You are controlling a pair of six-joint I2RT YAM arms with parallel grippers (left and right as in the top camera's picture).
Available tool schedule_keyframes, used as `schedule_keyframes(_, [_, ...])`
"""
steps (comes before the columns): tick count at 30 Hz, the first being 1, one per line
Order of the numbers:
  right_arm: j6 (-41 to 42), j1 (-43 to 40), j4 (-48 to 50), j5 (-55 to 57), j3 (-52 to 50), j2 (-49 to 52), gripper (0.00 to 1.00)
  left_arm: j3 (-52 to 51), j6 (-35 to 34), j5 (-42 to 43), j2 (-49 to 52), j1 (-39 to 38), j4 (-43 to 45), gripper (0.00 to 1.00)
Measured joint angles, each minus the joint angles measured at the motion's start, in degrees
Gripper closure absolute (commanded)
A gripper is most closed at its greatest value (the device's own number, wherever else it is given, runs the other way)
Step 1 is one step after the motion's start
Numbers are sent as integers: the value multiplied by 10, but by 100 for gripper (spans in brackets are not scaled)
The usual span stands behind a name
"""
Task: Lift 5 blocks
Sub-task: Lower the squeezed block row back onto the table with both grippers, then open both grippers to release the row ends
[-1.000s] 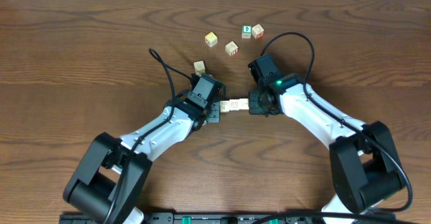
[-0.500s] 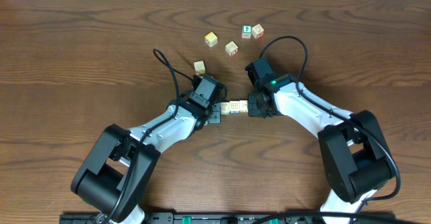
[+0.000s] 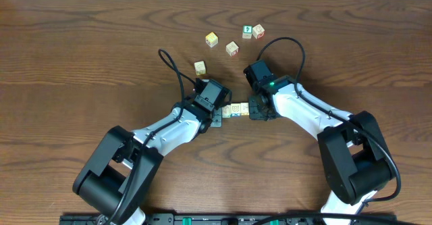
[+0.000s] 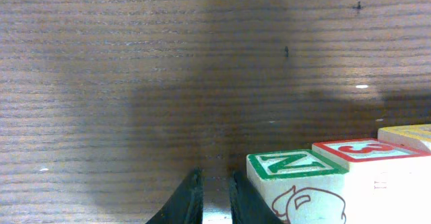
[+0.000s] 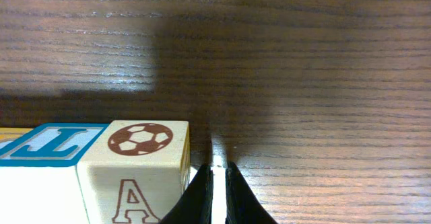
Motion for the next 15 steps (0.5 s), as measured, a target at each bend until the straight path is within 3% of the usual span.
schedule_keyframes(5, [-5, 1, -11, 21, 0, 0, 96, 0, 2, -12, 0, -2, -5, 60])
schedule_keyframes(15, [-16, -15, -21, 1, 1, 0, 99, 1, 1, -12, 0, -4, -4, 59])
